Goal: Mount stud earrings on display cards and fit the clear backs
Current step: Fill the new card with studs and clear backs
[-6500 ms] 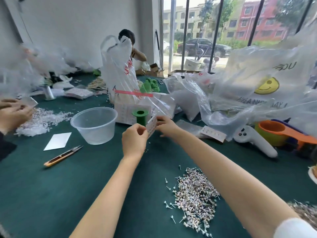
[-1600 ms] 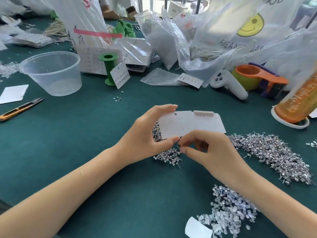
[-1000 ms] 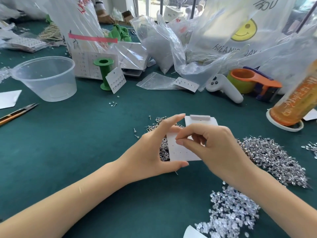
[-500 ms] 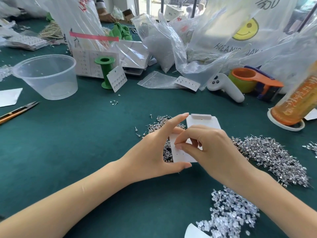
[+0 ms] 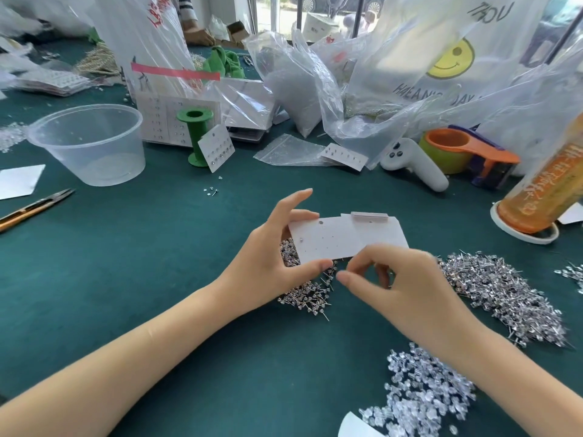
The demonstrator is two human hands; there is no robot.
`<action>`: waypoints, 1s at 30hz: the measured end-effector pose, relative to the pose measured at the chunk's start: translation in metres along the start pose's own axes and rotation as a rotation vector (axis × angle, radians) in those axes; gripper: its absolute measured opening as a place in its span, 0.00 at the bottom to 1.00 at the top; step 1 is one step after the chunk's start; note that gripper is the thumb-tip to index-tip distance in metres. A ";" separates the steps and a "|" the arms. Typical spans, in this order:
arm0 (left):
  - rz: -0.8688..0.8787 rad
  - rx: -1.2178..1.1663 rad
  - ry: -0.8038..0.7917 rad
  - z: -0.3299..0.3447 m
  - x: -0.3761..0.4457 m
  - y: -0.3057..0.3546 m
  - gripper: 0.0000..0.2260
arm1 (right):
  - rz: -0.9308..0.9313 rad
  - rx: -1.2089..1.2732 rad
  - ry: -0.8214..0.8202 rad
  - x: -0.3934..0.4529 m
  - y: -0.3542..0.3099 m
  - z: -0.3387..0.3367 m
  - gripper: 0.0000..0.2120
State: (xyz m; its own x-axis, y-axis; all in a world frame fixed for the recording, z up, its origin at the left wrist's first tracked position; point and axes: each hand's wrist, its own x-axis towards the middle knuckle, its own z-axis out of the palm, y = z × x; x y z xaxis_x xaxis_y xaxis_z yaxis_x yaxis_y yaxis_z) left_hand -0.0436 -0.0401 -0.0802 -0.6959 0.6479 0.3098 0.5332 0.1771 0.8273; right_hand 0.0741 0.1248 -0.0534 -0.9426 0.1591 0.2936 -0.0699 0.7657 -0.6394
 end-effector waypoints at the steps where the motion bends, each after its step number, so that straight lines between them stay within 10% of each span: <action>1: 0.000 0.007 0.010 0.000 0.001 0.000 0.39 | 0.021 -0.035 -0.053 -0.001 0.002 0.002 0.05; 30: 0.032 0.059 0.024 -0.004 0.002 -0.001 0.36 | 0.109 -0.144 -0.063 0.000 0.008 0.018 0.05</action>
State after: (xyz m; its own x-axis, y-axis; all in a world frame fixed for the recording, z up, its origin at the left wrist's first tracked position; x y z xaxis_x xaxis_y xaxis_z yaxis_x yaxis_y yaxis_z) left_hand -0.0473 -0.0423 -0.0785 -0.6888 0.6361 0.3477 0.5827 0.2005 0.7875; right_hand 0.0680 0.1193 -0.0711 -0.9608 0.2101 0.1806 0.0767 0.8281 -0.5552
